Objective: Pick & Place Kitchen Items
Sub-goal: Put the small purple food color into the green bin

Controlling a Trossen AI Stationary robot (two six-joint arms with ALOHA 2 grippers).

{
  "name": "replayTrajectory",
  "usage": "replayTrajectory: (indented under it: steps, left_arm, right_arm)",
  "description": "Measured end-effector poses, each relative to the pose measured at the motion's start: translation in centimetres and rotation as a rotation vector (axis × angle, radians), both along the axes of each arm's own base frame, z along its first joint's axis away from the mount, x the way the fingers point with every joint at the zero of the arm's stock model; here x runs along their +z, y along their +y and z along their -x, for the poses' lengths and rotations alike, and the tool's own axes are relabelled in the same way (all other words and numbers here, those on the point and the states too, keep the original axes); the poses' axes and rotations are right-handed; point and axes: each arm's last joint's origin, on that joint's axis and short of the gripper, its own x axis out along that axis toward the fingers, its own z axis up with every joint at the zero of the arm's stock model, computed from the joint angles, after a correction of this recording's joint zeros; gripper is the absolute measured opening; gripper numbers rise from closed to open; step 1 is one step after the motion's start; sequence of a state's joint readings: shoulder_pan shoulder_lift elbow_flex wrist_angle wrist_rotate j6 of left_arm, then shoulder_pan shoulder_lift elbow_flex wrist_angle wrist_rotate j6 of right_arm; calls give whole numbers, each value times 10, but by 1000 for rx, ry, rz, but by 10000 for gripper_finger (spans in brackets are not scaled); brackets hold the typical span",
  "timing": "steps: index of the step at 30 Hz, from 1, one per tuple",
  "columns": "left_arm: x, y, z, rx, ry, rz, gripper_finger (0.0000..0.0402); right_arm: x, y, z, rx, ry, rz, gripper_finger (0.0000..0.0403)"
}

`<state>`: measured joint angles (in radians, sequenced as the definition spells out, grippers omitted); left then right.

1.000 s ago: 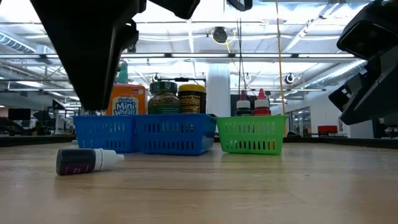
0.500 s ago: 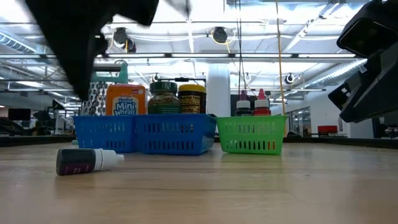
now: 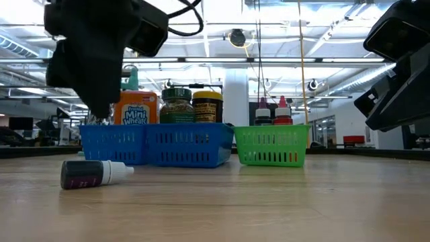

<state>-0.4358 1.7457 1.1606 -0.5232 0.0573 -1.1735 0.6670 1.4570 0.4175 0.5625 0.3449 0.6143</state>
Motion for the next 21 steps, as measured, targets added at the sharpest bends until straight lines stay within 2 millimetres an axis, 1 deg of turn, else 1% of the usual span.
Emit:
replayTrajectory:
  steps: [5,12,19,21]
  left_arm:
    - [3,-4,-8,-23,-87,54,122]
    - [-5,-6,-2,28,16,42,122]
    - [-5,-12,-1,39,-2,43,122]
    - [-10,-13,-1,38,30,54,122]
  right_arm:
    - [0,0,0,1,-1,3,75]
    - [0,0,0,2,-2,4,75]
    - [0,0,0,1,-3,4,75]
    - [0,0,0,1,-3,4,75]
